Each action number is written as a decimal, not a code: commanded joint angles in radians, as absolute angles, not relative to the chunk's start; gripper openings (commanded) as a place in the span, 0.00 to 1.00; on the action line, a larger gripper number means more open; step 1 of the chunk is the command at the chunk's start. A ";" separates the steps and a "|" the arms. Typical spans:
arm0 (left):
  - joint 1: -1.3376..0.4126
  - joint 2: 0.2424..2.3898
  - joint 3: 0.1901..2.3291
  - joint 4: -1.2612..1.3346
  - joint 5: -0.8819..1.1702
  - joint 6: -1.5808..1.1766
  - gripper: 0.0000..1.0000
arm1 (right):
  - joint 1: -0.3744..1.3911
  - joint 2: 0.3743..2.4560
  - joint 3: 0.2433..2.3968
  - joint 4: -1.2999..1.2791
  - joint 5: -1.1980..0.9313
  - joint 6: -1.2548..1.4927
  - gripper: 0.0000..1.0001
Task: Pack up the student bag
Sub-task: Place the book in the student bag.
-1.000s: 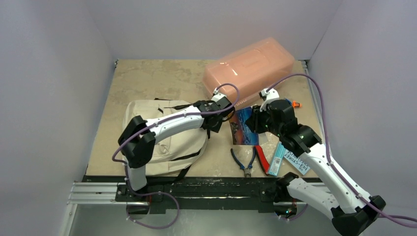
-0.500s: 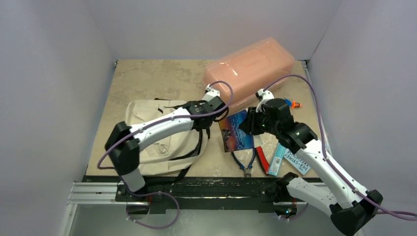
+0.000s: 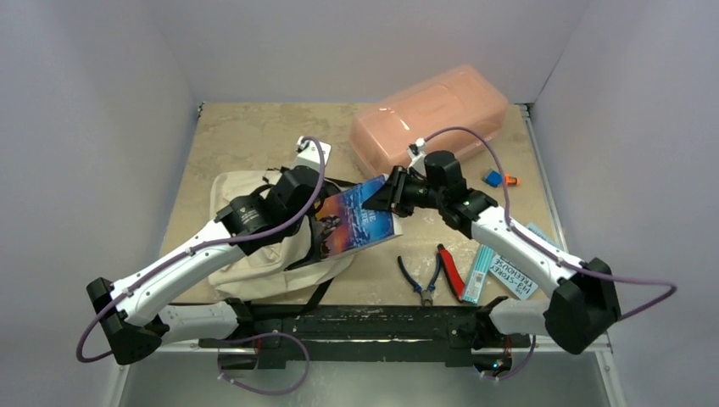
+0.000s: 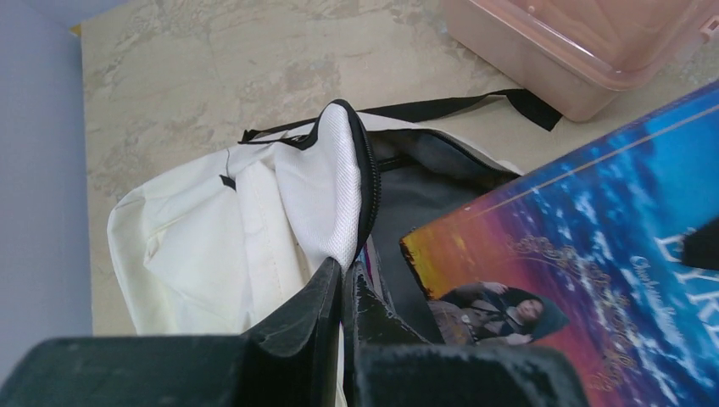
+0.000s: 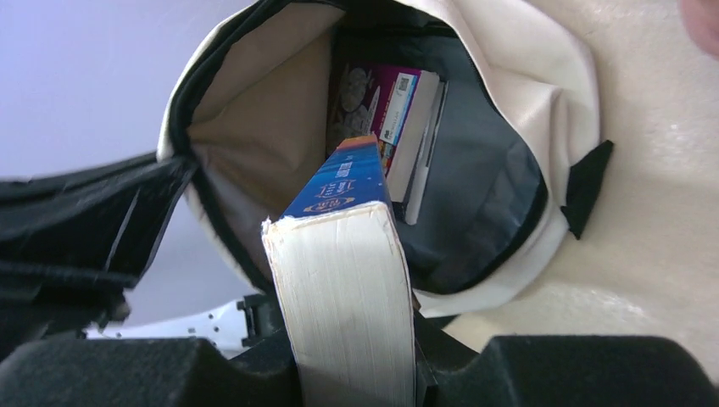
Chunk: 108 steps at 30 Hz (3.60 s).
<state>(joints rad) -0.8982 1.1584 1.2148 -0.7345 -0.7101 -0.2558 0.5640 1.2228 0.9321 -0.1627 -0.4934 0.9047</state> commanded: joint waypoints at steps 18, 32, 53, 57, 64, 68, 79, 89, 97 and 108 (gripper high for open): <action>-0.883 0.985 1.203 -0.653 -0.610 -0.059 0.00 | 0.683 1.561 1.298 0.200 -0.418 1.256 0.00; -0.883 0.985 1.225 -0.639 -0.544 -0.042 0.00 | 0.806 1.758 1.317 0.357 -0.242 1.379 0.00; -0.876 0.980 1.178 -0.622 -0.592 -0.011 0.00 | 0.882 1.922 1.251 0.300 -0.283 1.096 0.91; -0.874 0.980 1.176 -0.623 -0.593 -0.005 0.00 | 0.871 1.878 1.167 0.382 -0.365 1.095 0.88; -0.874 0.974 1.182 -0.644 -0.587 -0.011 0.00 | 0.860 1.886 1.089 0.759 -0.505 1.285 0.09; -0.874 0.975 1.202 -0.666 -0.576 -0.019 0.00 | 0.860 1.893 1.120 0.942 -0.492 1.406 0.00; -0.874 0.992 1.227 -0.664 -0.569 0.041 0.00 | 0.906 2.120 1.373 0.840 -0.421 1.385 0.00; -0.872 0.983 1.163 -0.640 -0.664 0.032 0.00 | 0.900 1.972 1.348 0.321 -0.348 1.015 0.61; -0.868 0.971 1.120 -0.618 -0.652 0.015 0.00 | 0.856 1.692 1.240 0.033 -0.263 0.742 0.89; -0.868 0.994 1.096 -0.619 -0.521 -0.086 0.00 | 0.574 1.140 1.093 -0.421 0.389 0.499 0.99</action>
